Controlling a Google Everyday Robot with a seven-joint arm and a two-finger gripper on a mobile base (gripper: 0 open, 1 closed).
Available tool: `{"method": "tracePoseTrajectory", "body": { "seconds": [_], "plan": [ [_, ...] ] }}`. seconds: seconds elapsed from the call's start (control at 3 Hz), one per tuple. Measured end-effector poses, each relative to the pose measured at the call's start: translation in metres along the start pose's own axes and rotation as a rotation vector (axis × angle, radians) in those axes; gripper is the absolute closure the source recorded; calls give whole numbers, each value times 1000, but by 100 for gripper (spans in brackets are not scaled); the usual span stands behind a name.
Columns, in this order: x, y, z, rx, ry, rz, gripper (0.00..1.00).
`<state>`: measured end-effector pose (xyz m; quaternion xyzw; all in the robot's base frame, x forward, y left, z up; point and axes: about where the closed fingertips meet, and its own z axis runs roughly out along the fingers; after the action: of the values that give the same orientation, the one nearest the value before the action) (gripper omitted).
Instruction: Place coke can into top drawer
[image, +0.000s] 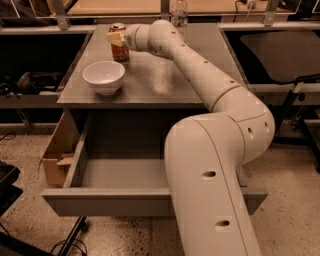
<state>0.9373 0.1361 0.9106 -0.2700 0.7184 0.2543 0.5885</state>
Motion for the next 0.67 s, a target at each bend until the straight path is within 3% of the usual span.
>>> {"method": "tracePoseTrajectory", "body": {
  "seconds": [0.33,0.67],
  "plan": [
    [-24,12,-9,-45,-14,-61,100],
    [-70,36,-48,-122,-29,-176,100]
  ]
}}
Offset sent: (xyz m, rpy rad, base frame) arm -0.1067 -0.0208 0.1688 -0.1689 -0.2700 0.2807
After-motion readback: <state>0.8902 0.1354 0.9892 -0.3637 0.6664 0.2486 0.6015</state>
